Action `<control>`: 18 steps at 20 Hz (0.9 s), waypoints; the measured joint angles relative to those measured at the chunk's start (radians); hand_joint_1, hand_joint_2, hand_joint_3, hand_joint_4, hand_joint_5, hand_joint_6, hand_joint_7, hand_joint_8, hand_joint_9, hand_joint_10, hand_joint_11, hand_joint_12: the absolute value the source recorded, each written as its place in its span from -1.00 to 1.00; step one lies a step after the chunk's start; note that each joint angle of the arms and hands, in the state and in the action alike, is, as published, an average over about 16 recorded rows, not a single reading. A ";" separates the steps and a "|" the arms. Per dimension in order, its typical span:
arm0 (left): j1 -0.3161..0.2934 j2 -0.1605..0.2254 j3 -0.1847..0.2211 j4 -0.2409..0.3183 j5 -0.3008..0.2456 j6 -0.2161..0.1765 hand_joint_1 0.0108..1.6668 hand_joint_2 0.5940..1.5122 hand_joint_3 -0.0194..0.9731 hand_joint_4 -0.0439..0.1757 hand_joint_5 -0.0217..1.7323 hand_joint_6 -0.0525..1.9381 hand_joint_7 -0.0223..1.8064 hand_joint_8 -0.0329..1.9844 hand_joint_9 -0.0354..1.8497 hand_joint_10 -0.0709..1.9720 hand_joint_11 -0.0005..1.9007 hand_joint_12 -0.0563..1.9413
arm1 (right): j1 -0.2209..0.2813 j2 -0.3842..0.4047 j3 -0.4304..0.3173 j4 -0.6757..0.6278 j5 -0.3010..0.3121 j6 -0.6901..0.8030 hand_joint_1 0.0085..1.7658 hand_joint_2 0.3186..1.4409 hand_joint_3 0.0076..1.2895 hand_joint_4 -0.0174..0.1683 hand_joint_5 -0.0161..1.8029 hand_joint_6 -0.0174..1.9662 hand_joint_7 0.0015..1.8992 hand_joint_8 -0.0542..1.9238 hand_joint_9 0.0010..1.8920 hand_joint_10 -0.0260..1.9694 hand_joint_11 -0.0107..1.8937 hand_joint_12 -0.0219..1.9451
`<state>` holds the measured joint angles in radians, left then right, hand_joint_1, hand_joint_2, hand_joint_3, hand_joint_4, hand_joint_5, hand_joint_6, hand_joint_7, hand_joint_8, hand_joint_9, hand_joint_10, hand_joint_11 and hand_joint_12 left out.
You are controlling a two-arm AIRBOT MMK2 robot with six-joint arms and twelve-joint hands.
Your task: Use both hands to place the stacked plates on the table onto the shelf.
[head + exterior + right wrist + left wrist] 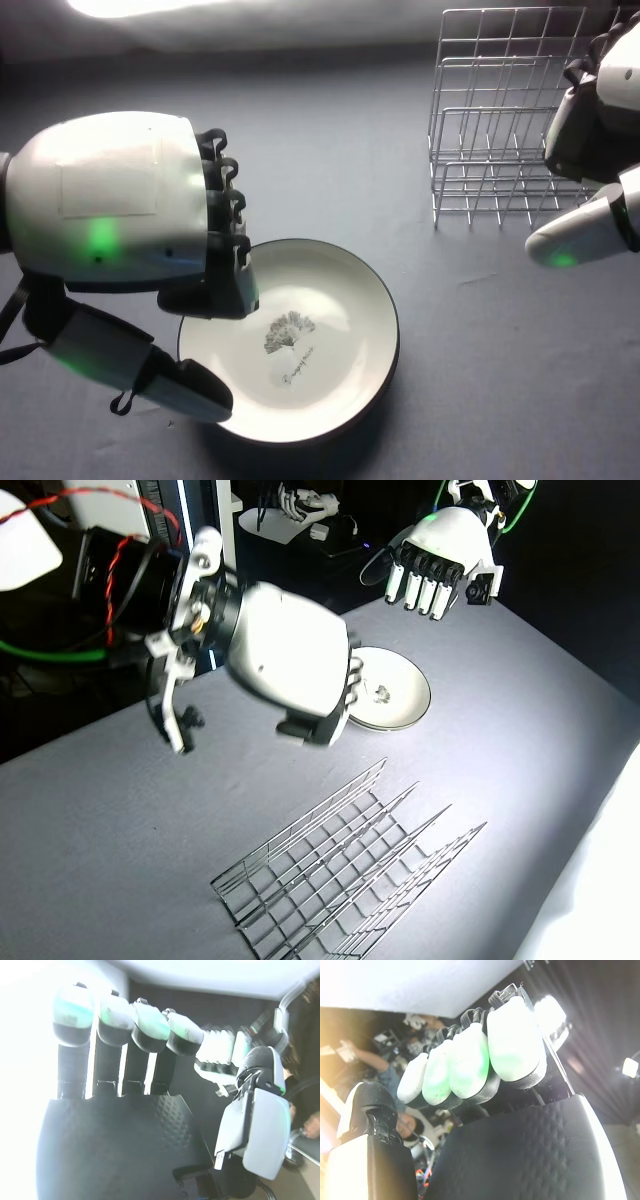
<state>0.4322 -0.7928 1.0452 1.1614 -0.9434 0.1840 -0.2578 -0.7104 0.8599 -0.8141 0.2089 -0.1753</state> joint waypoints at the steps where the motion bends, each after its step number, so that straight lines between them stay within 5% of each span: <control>1: 0.000 0.000 0.000 0.001 0.000 0.000 -0.88 0.13 -0.88 -0.37 -0.32 -0.12 -0.28 -0.13 -0.26 -0.18 -0.28 -0.16 | -0.001 0.000 0.000 0.000 0.000 0.000 -0.90 0.38 -0.94 -0.83 -0.41 -0.09 -0.44 -0.10 -0.46 -0.10 -0.43 -0.12; 8: 0.000 0.002 0.009 0.022 -0.007 -0.021 -0.93 0.16 -0.90 -0.48 -0.61 -0.50 -0.59 -0.52 -0.57 -0.51 -0.60 -0.52 | -0.008 -0.004 0.001 -0.001 -0.007 0.000 -0.94 0.44 -0.96 -0.83 -0.63 -0.48 -0.67 -0.47 -0.68 -0.48 -0.66 -0.50; 11: -0.004 0.003 0.016 0.047 -0.013 -0.043 -0.98 0.18 -0.90 -0.62 -0.86 -0.81 -0.84 -0.82 -0.82 -0.80 -0.85 -0.82 | -0.011 -0.008 0.002 -0.002 -0.009 0.000 -0.98 0.51 -0.96 -0.82 -0.82 -0.78 -0.86 -0.77 -0.87 -0.78 -0.85 -0.80; 18: -0.042 -0.007 0.046 0.202 -0.073 -0.124 -0.99 0.20 -0.92 -0.62 -0.96 -0.96 -0.95 -0.98 -0.94 -0.91 -0.98 -0.96 | -0.018 -0.010 0.004 -0.002 -0.013 0.000 -0.98 0.51 -0.99 -0.84 -0.92 -0.95 -0.96 -0.93 -0.96 -0.96 -0.95 -0.96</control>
<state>0.3904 -0.8002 1.0912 1.3634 -1.0167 0.0599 -0.2756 -0.7206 0.8641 -0.8165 0.1955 -0.1755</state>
